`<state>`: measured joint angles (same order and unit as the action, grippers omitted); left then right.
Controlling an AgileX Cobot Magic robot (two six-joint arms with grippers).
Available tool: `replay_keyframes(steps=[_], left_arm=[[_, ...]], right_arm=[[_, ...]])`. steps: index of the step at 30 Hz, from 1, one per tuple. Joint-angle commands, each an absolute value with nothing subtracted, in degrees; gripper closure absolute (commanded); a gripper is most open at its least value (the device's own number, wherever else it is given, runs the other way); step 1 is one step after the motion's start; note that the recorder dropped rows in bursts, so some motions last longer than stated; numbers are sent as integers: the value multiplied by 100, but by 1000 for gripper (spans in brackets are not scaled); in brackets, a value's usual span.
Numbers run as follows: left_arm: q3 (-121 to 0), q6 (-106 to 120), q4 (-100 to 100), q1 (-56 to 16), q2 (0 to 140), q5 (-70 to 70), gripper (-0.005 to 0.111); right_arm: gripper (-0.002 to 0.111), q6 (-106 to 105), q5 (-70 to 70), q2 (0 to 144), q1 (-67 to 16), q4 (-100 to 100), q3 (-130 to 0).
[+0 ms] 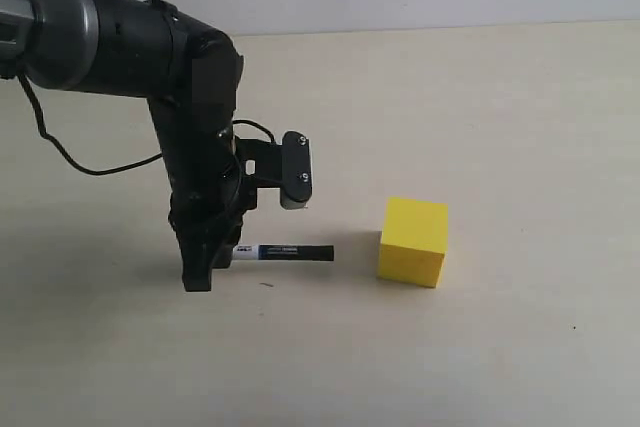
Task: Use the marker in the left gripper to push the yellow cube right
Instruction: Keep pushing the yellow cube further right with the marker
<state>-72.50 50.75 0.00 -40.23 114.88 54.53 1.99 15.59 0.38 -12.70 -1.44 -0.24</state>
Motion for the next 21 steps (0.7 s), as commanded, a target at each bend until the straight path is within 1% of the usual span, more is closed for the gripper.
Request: replay_keyframes(steps=[1, 5, 9, 12, 17, 19, 21], left_arm=[[-7283, 5034, -224, -4113, 11485, 5321, 107], [-7495, 5031, -200, -4530, 11596, 5046, 107], [-8133, 4809, -210, -4979, 11837, 4866, 107], [-8288, 4705, -74, -4990, 11893, 5048, 107], [-8252, 4058, -57, -4651, 11941, 5820, 107], [-8252, 3973, -180, -4690, 12039, 5807, 107], [-8252, 3984, -321, -4918, 12172, 5641, 107]], right_arm=[[108, 181, 1538, 0, -1223, -138, 0], [108, 181, 1538, 0, -1223, -138, 0], [108, 181, 1538, 0, -1223, -138, 0], [108, 181, 1538, 0, -1223, -138, 0], [108, 181, 1538, 0, -1223, -138, 0], [108, 181, 1538, 0, -1223, -138, 0], [108, 181, 1538, 0, -1223, -138, 0]])
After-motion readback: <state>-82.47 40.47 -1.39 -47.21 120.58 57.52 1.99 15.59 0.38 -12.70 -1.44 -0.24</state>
